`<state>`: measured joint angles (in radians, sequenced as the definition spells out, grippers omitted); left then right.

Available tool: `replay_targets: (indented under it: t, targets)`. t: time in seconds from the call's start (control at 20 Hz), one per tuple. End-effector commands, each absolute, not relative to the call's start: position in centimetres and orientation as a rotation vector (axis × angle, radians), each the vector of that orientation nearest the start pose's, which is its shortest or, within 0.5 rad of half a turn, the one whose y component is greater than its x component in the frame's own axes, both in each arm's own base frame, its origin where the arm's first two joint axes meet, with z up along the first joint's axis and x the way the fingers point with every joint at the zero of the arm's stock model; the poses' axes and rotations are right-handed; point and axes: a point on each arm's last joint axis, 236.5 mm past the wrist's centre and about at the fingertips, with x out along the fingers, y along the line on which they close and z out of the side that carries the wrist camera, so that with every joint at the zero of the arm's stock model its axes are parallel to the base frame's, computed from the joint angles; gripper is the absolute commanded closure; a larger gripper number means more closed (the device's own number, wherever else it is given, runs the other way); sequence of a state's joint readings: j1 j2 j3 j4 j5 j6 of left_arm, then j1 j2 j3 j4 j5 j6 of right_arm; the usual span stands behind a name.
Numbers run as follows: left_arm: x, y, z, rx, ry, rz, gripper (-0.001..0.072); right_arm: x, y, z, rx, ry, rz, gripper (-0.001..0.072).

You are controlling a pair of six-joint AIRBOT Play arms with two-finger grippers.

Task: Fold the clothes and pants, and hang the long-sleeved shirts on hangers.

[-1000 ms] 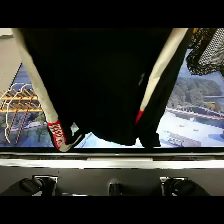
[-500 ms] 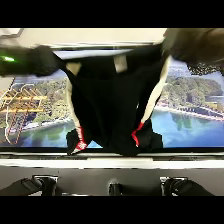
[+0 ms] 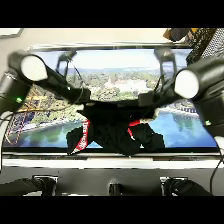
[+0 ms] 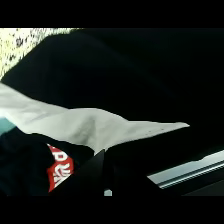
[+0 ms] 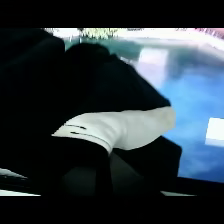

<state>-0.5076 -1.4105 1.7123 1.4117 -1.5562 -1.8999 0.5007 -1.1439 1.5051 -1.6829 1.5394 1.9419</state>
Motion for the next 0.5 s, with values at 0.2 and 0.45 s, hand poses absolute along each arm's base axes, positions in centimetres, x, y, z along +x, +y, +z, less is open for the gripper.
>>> replay_targets:
  t: [0.2,0.45]
  targets:
    - [35.2,-24.7,8.4,-0.101,1.312,-0.38,0.0675,33.7,17.0,10.1,0.203,1.123,0.089,0.0662]
    - [35.6,-24.9,8.1,-0.107,1.303,-0.38,0.0675,34.1,17.3,8.2,0.208,1.167,0.061,0.0662]
